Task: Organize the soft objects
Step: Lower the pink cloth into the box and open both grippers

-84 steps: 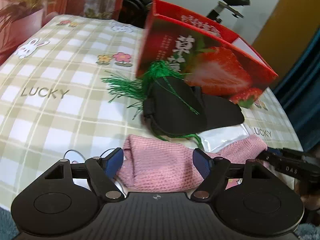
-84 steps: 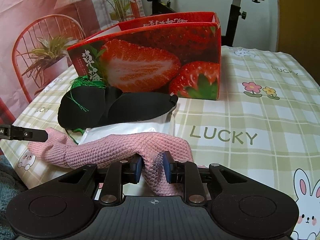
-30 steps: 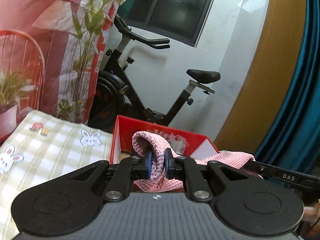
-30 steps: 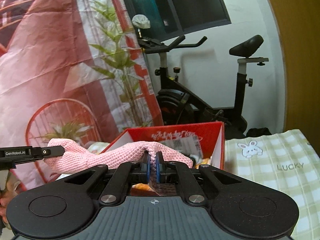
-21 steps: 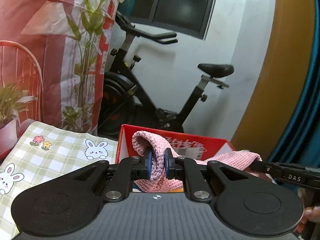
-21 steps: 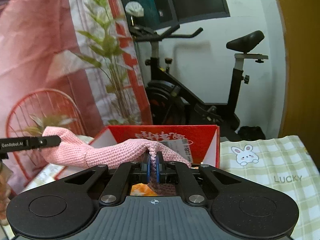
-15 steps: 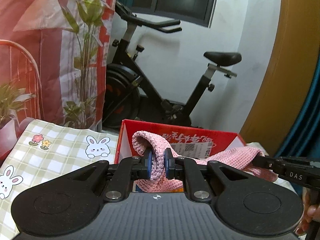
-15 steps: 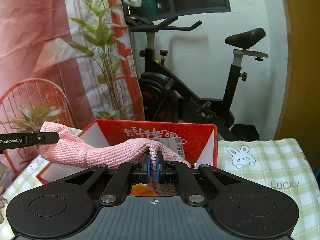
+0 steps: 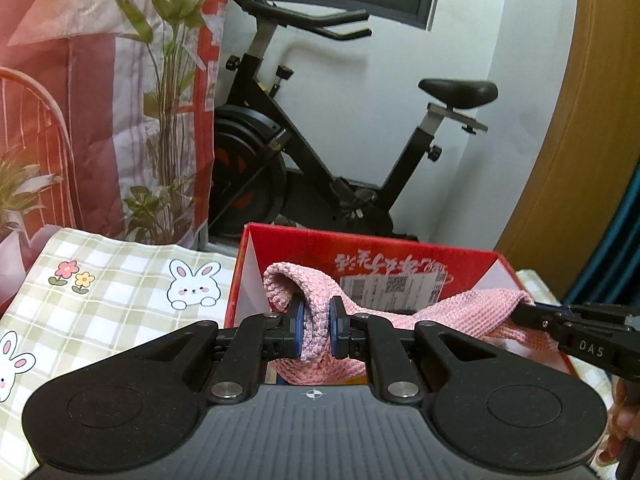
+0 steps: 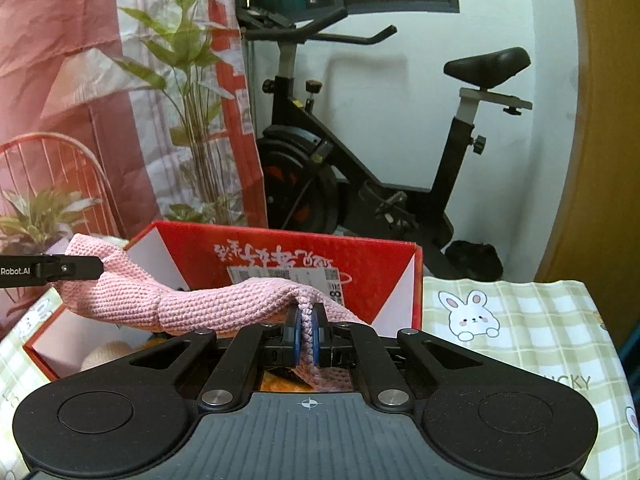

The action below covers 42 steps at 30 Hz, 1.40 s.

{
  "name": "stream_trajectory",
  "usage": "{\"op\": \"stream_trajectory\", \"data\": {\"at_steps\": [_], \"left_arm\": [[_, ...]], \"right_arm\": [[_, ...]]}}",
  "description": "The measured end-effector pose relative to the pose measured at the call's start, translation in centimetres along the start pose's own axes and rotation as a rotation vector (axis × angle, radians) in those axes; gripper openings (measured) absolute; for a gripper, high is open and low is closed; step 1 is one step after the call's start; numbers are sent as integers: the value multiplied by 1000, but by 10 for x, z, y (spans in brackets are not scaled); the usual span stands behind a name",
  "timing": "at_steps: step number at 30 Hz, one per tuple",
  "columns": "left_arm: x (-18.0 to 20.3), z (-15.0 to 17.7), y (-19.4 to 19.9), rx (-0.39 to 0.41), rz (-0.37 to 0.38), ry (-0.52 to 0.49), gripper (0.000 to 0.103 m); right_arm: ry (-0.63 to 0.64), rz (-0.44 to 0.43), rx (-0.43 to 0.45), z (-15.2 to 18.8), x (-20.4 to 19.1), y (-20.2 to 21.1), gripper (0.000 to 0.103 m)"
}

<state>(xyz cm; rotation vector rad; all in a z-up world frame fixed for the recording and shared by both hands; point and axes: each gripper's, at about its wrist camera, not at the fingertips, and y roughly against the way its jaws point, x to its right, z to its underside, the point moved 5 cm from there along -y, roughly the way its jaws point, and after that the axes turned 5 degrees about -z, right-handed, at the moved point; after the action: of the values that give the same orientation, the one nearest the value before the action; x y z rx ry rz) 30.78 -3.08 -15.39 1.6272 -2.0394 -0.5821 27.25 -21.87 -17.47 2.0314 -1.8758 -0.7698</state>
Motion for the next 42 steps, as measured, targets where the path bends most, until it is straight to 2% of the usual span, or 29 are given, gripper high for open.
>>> {"op": "stream_trajectory", "data": {"at_steps": [6,10,12,14,17,18,20,21,22,23,25,27,30,39,42], "left_arm": [[1,9,-10,-48,4,-27,14],[-2,9,-10,-50,5,-35,20],[-2,8,-9,-49,5,-38,28],[-2,6,-7,-40,1,-44,44],[-1,4,0,-23,10,-46,60],[0,3,2,-21,13,-46,63],[0,2,8,-11,19,-47,80],[0,1,11,-4,22,-46,85],[-1,0,15,4,26,-44,93],[-1,0,19,11,29,-40,99],[-2,-2,26,19,34,-30,102],[-5,-2,33,14,31,-14,103],[-6,-2,45,27,29,-10,103],[4,10,77,67,-2,-90,103],[9,16,86,76,-23,-119,103]], "right_arm": [[4,10,-46,9,-1,-9,6],[23,20,-58,12,-2,-8,9],[29,29,-57,10,-1,-7,11],[36,33,-51,10,-2,-5,17],[47,35,-36,9,-3,1,23],[49,34,-31,8,-4,3,30],[51,30,-15,6,-6,8,43],[54,31,-2,5,-7,12,55],[58,32,14,3,-8,16,65],[62,29,29,1,-9,20,69],[67,25,46,-2,-11,27,89],[61,28,64,-6,-12,34,103],[54,19,89,-9,-15,43,103],[14,-6,194,-3,-20,70,103],[17,18,207,1,-22,77,103]]}}
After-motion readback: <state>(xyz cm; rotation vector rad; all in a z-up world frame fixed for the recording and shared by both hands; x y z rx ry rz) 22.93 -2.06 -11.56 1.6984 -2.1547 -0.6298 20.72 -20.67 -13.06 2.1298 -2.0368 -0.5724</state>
